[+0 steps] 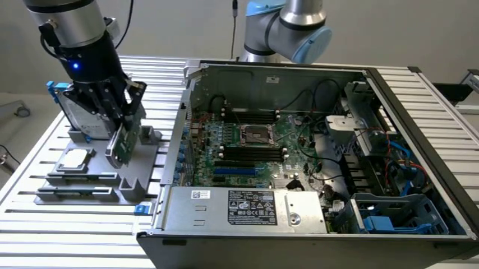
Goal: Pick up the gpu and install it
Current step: 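Pick up the gpu and move the gpu toward the slot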
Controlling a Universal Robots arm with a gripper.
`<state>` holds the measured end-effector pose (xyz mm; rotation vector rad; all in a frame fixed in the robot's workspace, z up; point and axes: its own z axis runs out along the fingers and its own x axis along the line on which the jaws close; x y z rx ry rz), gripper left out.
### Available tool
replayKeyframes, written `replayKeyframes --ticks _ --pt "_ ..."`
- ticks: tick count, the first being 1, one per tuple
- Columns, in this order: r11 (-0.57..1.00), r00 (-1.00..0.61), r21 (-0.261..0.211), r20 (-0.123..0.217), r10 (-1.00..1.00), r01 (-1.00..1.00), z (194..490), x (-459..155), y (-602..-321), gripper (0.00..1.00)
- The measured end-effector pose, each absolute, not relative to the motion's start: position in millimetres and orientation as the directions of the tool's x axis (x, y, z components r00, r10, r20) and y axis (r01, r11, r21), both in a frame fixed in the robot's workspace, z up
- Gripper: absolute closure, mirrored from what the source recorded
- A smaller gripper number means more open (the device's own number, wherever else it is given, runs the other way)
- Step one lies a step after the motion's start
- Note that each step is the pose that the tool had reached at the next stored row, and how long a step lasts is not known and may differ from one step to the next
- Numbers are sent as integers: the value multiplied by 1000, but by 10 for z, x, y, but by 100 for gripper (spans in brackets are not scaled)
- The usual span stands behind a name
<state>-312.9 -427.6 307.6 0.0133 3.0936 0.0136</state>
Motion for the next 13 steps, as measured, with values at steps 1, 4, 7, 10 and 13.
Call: replayKeyframes --ticks 1,4,7,10,13 --pt "1000 -999 9 -48 9 8 3121 -3129 -4276 74" --pt "1000 -999 9 -48 9 8 3260 -3117 -4277 74" --pt "1000 -999 9 -47 9 8 3394 -3079 -4277 74" --pt "1000 -999 9 -44 9 8 3533 -2998 -4277 74" --pt "1000 -999 9 -41 9 8 3668 -2912 -4277 74"
